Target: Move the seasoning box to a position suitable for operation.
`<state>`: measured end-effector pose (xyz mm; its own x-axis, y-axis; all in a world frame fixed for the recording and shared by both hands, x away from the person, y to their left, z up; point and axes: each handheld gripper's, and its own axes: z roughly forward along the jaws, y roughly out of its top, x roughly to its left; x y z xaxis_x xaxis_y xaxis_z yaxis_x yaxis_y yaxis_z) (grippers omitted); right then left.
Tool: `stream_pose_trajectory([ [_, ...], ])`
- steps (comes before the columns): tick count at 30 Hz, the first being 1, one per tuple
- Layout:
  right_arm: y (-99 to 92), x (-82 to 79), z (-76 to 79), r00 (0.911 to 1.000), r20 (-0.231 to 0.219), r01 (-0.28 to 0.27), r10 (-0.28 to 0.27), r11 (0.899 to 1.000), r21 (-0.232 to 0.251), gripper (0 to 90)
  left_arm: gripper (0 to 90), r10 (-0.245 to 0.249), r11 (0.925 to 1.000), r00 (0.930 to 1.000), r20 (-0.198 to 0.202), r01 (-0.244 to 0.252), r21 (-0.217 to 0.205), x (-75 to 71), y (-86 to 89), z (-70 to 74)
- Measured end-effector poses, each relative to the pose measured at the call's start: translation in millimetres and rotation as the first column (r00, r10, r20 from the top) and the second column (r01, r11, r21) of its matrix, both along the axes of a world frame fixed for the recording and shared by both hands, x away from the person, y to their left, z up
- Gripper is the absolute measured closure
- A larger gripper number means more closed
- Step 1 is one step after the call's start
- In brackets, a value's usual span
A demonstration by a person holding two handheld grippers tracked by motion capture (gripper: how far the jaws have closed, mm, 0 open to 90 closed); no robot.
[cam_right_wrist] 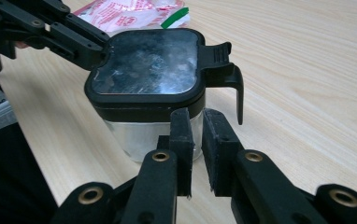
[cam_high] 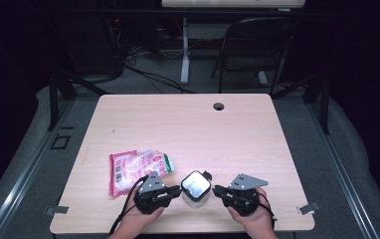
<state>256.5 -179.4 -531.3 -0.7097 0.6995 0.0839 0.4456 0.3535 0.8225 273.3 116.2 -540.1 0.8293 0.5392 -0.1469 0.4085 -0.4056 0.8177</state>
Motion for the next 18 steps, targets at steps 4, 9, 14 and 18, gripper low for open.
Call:
stream_pose_trajectory([
  [4,0.8,5.2,-3.0,0.9993,0.017,0.033,-0.033,0.999,-0.008,81.3,79.4,0.000,1.0000,1.0000,0.000,0.000,-0.001,0.3,-0.1,-0.1],
  [9,-1.5,14.5,-3.7,0.9957,0.033,0.087,-0.087,0.996,0.003,79.0,79.4,0.002,1.0000,1.0000,0.003,-0.002,0.002,0.2,-0.3,-0.2],
  [14,-3.0,11.3,-1.1,0.9965,0.024,0.079,-0.080,0.997,0.021,78.6,78.9,0.012,0.9999,0.9999,0.011,-0.012,0.005,0.6,1.9,0.3],
  [18,-2.5,6.8,1.2,0.9968,0.014,0.079,-0.079,0.997,0.026,80.5,78.4,0.051,0.9986,0.9984,0.024,-0.052,0.011,4.1,4.1,0.9],
])
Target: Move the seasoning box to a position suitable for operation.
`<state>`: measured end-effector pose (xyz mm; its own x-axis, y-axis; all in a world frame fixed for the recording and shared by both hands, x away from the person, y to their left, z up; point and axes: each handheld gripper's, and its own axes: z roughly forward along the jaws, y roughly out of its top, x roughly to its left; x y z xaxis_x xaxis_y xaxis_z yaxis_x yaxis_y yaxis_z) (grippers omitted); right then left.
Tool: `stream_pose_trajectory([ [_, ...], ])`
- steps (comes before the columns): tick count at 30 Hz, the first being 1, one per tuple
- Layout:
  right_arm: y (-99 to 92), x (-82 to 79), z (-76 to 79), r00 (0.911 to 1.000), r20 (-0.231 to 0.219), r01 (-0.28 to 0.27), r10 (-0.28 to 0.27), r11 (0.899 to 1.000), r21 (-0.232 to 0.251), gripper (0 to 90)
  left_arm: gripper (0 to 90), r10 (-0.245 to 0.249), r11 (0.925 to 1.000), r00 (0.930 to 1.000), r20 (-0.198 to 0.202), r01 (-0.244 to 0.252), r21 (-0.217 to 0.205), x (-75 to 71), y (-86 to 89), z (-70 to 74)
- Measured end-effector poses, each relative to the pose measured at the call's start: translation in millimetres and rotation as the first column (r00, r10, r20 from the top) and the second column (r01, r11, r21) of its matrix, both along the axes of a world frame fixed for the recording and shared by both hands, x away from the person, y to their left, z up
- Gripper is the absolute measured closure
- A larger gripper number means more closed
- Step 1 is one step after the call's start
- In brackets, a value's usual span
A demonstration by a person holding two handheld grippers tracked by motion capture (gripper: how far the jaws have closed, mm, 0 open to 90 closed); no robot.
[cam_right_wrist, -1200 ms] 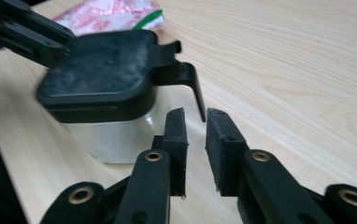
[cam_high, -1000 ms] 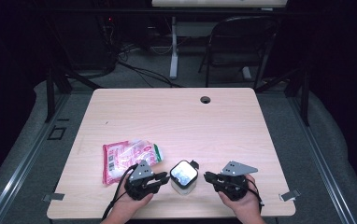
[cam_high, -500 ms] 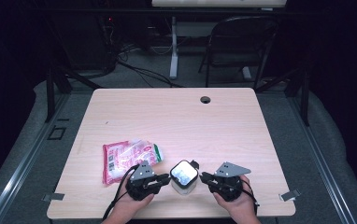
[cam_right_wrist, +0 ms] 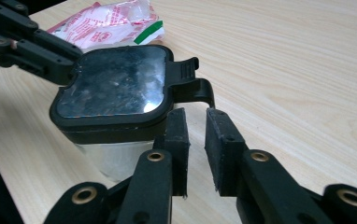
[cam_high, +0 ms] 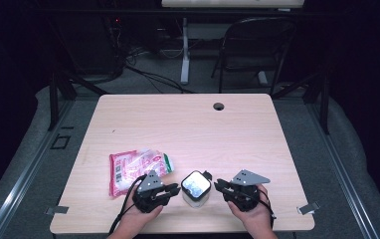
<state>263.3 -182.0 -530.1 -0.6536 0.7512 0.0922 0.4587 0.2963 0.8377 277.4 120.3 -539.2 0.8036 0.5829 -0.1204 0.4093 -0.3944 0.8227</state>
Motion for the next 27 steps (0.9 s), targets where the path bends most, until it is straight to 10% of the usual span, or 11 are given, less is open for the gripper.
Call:
stream_pose_trajectory([
  [6,3.4,-4.8,0.5,0.9994,-0.030,-0.020,0.020,1.000,-0.002,83.8,78.9,0.069,0.9976,0.9976,-0.003,-0.069,0.008,18.0,-4.0,-4.6],
  [27,17.9,17.3,-12.7,0.9988,-0.046,-0.012,0.013,1.000,0.016,83.4,81.3,0.030,0.9995,0.9993,-0.023,-0.030,-0.005,10.4,-4.7,-5.3],
])
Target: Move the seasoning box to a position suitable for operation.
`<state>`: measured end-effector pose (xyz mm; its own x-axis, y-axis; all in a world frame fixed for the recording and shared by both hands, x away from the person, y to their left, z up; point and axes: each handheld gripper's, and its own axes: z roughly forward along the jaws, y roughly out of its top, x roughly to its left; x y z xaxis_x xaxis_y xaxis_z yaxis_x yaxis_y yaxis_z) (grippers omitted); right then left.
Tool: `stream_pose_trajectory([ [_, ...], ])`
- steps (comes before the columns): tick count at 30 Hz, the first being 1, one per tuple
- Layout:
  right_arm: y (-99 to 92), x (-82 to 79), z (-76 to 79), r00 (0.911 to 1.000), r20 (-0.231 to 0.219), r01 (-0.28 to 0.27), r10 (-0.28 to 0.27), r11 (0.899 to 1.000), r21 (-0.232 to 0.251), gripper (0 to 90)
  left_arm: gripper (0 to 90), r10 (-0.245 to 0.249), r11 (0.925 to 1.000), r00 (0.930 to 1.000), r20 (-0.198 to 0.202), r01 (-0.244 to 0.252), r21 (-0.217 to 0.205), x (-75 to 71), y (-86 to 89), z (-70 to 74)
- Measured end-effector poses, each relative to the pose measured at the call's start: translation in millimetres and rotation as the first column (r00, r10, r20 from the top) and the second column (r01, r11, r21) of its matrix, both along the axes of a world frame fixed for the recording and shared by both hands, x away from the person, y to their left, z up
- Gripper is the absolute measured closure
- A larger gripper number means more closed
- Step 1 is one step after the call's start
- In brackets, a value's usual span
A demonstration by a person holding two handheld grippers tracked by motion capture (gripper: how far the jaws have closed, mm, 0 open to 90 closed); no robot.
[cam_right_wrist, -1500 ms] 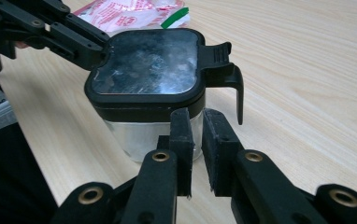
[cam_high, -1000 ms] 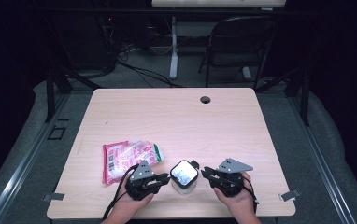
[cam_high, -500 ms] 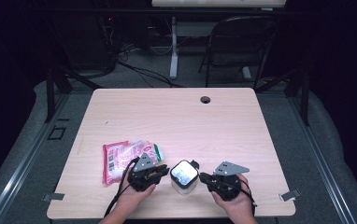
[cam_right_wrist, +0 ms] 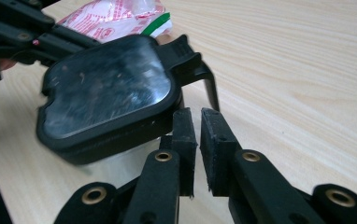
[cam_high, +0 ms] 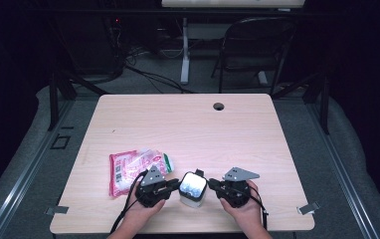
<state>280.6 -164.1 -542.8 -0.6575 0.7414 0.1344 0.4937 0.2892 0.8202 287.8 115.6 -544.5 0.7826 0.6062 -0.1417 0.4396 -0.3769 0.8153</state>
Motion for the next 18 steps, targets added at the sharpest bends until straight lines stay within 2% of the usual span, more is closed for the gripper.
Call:
stream_pose_trajectory([
  [5,-0.5,2.1,0.0,1.0000,0.000,-0.007,0.007,1.000,0.003,81.0,79.7,-0.019,0.9998,0.9998,-0.002,0.019,0.008,-4.6,2.4,1.2],
  [8,-1.5,-6.0,3.5,0.9998,0.002,-0.021,0.021,1.000,-0.006,81.1,79.2,-0.026,0.9996,0.9996,-0.012,0.026,0.008,-8.1,5.2,2.6],
  [11,-2.6,-15.8,6.3,0.9975,-0.022,-0.066,0.067,0.998,0.012,79.8,78.5,-0.033,0.9995,0.9993,-0.016,0.033,0.004,-11.5,7.4,3.6],
  [15,0.9,-27.9,11.5,0.9934,-0.004,-0.114,0.114,0.993,0.001,78.3,77.0,-0.039,0.9992,0.9992,-0.013,0.039,0.006,-16.5,9.8,6.3],
  [18,0.5,-27.8,13.2,0.9949,0.036,-0.093,0.094,0.995,-0.034,78.2,76.2,-0.037,0.9993,0.9993,-0.009,0.037,0.004,-20.8,11.3,8.3],
])
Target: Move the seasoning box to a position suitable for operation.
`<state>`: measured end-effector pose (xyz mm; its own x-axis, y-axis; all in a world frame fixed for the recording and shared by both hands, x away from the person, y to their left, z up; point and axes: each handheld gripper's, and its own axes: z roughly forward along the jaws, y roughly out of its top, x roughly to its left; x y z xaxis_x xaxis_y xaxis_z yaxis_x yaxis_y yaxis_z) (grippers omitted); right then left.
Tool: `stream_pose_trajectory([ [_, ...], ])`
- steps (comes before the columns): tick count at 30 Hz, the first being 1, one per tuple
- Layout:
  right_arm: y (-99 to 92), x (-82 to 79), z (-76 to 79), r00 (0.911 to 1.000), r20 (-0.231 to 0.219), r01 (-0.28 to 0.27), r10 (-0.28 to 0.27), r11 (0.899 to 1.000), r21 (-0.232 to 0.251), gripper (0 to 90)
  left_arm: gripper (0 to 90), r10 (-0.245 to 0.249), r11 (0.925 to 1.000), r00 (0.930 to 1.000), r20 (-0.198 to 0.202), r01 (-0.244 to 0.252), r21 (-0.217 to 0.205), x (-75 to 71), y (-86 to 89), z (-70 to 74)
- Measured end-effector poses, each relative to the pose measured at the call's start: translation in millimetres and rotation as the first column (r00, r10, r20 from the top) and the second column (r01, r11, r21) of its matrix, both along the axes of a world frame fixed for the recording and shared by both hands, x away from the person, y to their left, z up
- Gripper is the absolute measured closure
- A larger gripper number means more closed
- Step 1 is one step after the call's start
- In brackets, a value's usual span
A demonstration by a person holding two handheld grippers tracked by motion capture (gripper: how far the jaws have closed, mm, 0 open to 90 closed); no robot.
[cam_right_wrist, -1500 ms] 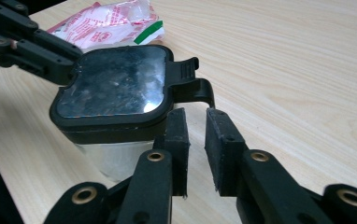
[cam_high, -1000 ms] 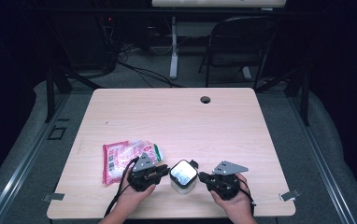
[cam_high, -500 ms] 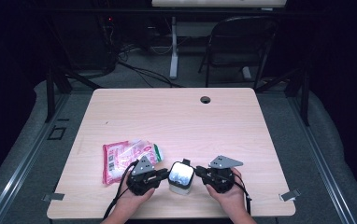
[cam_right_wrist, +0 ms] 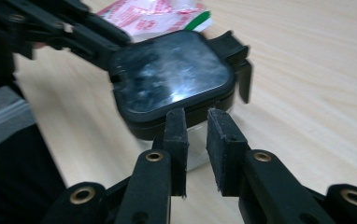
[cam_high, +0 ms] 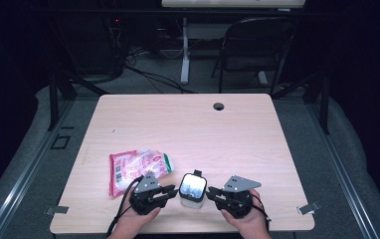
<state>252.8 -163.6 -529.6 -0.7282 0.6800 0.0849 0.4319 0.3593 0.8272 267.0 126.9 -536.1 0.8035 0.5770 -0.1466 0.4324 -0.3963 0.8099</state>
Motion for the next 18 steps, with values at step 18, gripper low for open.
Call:
stream_pose_trajectory([
  [18,16.8,61.5,15.3,0.9988,0.048,-0.009,0.005,0.997,0.079,82.0,76.3,-0.004,1.0000,1.0000,-0.001,0.004,0.009,-9.8,-3.1,-5.3],
])
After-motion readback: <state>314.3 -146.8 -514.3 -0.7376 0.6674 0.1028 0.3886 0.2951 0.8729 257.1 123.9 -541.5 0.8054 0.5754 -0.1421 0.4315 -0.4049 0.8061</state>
